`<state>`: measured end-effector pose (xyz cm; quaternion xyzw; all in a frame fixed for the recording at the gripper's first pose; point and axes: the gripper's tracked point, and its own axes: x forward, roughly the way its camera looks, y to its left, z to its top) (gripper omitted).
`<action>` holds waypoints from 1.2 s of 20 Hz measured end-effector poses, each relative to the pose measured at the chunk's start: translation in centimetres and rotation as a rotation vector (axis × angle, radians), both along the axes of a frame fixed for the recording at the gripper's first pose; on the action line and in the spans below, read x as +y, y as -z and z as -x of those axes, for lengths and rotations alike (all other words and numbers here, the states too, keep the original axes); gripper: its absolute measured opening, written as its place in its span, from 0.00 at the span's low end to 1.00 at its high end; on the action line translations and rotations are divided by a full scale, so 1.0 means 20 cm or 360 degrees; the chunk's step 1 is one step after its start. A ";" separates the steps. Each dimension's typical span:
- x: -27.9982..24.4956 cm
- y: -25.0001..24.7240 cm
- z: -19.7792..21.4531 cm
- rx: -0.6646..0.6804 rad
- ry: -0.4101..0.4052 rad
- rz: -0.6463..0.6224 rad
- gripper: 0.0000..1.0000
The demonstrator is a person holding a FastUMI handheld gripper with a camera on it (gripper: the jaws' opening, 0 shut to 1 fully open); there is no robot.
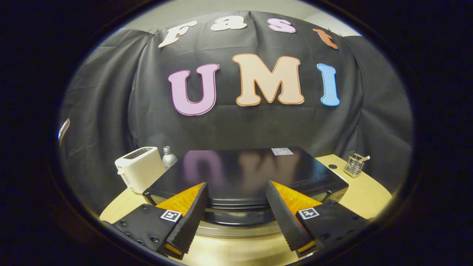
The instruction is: Open the toaster oven, put the food inside, and close the toaster oven door.
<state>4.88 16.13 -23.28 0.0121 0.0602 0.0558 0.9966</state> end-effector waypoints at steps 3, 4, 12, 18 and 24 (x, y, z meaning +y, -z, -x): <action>0.00 0.01 0.05 -0.0057 0.0004 -0.0026 0.96; 0.01 0.01 0.07 -0.0066 -0.0006 -0.0038 0.95; -0.02 0.05 0.25 -0.0116 -0.0017 -0.0052 0.94; -0.04 0.10 0.38 -0.0106 -0.0003 -0.0064 0.94; -0.07 0.21 0.53 0.0003 0.0019 -0.0028 0.94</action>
